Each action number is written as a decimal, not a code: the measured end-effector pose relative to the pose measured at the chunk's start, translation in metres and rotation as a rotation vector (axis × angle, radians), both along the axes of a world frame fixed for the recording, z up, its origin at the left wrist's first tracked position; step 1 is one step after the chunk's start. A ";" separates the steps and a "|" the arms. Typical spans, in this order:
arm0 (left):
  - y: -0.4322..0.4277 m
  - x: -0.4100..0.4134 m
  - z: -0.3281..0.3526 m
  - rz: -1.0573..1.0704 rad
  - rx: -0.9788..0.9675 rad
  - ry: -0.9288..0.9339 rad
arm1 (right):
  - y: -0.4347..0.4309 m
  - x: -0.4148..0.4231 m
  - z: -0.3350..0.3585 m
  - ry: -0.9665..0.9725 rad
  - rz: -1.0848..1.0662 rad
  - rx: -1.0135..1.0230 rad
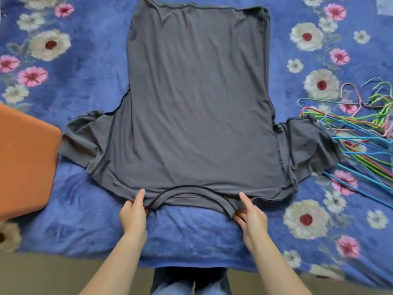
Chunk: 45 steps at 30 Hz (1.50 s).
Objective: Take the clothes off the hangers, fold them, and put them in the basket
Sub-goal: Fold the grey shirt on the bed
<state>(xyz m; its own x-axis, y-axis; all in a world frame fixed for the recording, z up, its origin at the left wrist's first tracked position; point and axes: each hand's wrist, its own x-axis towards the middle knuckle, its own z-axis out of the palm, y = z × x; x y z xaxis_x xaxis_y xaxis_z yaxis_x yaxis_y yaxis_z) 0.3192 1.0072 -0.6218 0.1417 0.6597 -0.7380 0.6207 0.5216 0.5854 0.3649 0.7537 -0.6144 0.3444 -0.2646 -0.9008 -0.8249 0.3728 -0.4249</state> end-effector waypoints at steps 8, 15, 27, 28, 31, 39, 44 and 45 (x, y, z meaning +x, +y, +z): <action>-0.014 -0.026 0.007 -0.128 0.203 0.094 | -0.025 -0.017 -0.001 0.087 0.348 -0.044; -0.016 -0.004 0.005 -0.311 0.606 0.353 | -0.078 0.023 0.006 -0.035 0.123 -0.232; -0.190 0.104 -0.036 -1.959 1.058 -0.350 | -0.141 0.123 -0.005 -0.183 -0.327 0.017; -0.198 0.109 -0.038 -2.014 1.069 -0.342 | -0.144 0.125 -0.007 -0.203 -0.375 0.064; -0.212 0.114 -0.040 -2.101 1.046 -0.225 | -0.158 0.126 -0.005 -0.241 -0.369 0.145; -0.229 0.113 -0.016 -2.216 0.644 -0.253 | -0.178 0.130 0.032 -0.343 -0.235 -0.086; -0.219 0.154 0.009 -1.091 -0.199 -0.326 | -0.130 0.133 0.052 -0.744 0.565 -0.627; -0.210 0.161 0.011 -0.839 -0.389 -0.301 | -0.119 0.124 0.049 -0.804 0.834 -0.682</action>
